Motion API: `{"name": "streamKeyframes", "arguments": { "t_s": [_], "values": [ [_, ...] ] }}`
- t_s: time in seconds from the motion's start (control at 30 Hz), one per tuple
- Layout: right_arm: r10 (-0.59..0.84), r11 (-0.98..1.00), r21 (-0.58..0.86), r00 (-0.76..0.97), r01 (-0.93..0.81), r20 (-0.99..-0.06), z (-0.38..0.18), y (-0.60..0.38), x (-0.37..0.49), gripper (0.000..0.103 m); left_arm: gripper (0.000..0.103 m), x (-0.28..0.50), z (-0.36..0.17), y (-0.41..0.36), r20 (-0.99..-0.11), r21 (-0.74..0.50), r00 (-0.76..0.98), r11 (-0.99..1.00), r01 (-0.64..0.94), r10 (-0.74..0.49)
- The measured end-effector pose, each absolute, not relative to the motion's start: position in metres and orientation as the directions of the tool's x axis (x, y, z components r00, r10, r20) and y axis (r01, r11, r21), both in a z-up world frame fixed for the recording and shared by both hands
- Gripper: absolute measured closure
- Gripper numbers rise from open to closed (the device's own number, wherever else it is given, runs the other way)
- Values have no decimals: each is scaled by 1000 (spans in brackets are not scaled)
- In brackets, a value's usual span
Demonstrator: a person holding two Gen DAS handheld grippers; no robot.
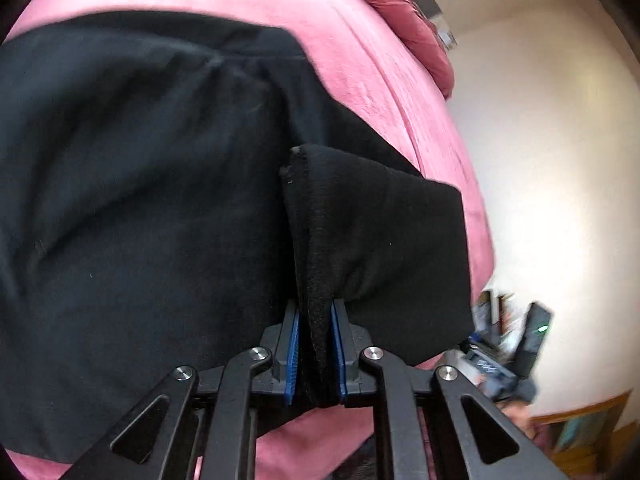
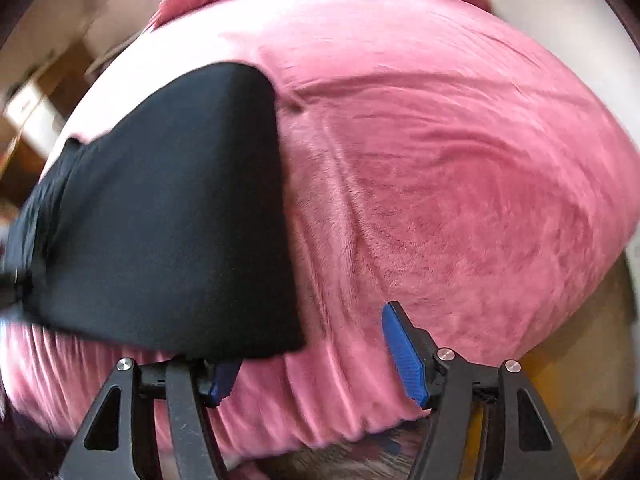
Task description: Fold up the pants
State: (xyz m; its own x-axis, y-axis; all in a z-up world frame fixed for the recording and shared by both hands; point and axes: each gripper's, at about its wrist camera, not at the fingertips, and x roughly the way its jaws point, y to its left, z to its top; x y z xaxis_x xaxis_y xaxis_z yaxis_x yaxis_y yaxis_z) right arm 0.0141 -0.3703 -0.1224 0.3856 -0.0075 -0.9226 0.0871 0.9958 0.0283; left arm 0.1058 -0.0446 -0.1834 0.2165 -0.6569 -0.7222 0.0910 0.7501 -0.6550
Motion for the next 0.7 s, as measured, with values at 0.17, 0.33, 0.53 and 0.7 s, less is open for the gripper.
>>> {"name": "streamKeyframes", "arguments": {
  "t_s": [0.17, 0.33, 0.53, 0.7],
  "values": [
    [47, 998, 28, 384, -53, -922, -82, -375, -11, 37, 89, 95, -168, -76, -759, -567, 268, 805, 176, -593],
    [100, 993, 58, 467, -103, -879, -53, -346, 4, 37, 89, 86, -142, -112, -801, -423, 352, 873, 242, -485],
    [129, 984, 51, 485, -171, -865, -70, -293, 61, 38, 89, 78, -117, -133, -804, -290, 446, 914, 285, -394],
    [125, 988, 62, 490, -143, -863, -87, -285, 90, 39, 89, 68, -128, -148, -836, -231, 426, 925, 301, -348]
  ]
}}
